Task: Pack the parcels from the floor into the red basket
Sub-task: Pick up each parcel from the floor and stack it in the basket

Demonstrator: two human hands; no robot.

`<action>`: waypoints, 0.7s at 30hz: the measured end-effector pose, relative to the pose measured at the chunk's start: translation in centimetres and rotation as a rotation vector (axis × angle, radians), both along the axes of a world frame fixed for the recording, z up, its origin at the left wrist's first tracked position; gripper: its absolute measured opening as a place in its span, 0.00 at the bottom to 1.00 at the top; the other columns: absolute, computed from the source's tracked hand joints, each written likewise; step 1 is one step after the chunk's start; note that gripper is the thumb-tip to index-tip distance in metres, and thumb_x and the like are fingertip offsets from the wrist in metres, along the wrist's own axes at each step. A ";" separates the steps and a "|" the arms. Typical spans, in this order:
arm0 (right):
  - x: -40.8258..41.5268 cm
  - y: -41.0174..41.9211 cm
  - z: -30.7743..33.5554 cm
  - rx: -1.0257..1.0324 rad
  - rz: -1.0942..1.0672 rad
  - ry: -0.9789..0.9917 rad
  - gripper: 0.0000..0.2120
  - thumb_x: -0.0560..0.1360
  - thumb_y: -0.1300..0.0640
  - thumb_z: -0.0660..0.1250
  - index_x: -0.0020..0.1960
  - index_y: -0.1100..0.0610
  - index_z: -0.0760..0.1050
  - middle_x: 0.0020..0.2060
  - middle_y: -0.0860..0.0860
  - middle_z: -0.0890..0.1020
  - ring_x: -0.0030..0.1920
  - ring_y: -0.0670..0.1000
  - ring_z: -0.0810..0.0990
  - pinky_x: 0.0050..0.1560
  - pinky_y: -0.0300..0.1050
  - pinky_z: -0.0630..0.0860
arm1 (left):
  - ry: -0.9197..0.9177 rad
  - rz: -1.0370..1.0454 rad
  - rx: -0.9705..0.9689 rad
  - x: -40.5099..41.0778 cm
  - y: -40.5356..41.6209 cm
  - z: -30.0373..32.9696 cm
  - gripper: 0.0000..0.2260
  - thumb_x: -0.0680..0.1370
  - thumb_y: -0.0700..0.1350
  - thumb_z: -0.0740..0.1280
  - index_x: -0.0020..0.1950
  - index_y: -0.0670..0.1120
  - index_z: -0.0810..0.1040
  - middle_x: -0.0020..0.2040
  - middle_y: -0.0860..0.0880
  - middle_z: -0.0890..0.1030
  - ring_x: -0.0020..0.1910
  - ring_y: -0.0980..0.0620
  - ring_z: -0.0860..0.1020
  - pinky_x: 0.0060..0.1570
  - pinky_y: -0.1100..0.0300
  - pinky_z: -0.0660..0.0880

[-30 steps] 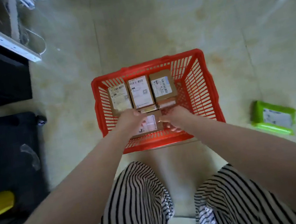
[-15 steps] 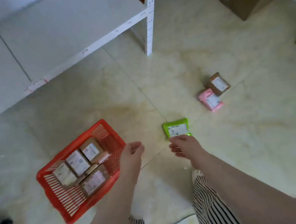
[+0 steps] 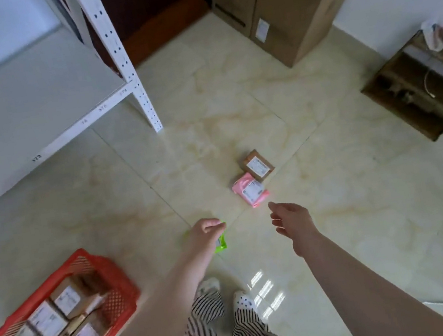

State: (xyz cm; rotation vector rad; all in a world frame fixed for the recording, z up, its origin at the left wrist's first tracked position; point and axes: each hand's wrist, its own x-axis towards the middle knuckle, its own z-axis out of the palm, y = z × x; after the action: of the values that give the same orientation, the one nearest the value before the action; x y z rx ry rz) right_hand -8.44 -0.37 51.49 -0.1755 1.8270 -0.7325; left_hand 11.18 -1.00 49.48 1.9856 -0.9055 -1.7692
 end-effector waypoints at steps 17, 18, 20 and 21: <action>-14.8 -15.4 -9.6 0.130 -0.014 -0.065 0.36 0.72 0.50 0.74 0.74 0.56 0.60 0.61 0.60 0.75 0.52 0.58 0.77 0.50 0.52 0.74 | -0.181 -0.152 -0.017 -13.7 -19.1 -6.3 0.26 0.70 0.49 0.74 0.65 0.43 0.74 0.65 0.41 0.77 0.62 0.46 0.76 0.56 0.57 0.72; -15.8 -16.5 -11.1 0.141 -0.003 -0.075 0.37 0.72 0.49 0.74 0.74 0.55 0.59 0.64 0.60 0.73 0.57 0.59 0.76 0.50 0.51 0.74 | -0.189 -0.162 -0.019 -14.6 -20.4 -7.4 0.26 0.71 0.48 0.75 0.66 0.42 0.73 0.66 0.40 0.76 0.63 0.45 0.76 0.60 0.55 0.72; -17.2 -18.2 -13.8 0.161 0.016 -0.084 0.39 0.72 0.48 0.74 0.75 0.53 0.57 0.66 0.60 0.72 0.62 0.60 0.74 0.53 0.52 0.74 | -0.210 -0.177 -0.021 -16.1 -22.5 -10.1 0.27 0.72 0.47 0.74 0.68 0.41 0.71 0.69 0.39 0.73 0.66 0.44 0.74 0.63 0.55 0.70; -17.9 -18.9 -15.4 0.176 0.026 -0.085 0.39 0.72 0.48 0.74 0.75 0.52 0.57 0.65 0.60 0.72 0.62 0.60 0.74 0.54 0.52 0.74 | -0.223 -0.186 -0.022 -16.9 -23.4 -11.6 0.29 0.71 0.48 0.75 0.69 0.41 0.71 0.69 0.40 0.73 0.67 0.44 0.73 0.64 0.55 0.69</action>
State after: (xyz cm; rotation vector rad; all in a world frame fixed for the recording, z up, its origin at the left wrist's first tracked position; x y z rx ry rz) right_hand -26.32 -19.31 36.10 -0.0525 1.7943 -0.5495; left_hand -5.67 -24.42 37.87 2.1776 -1.2106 -1.6430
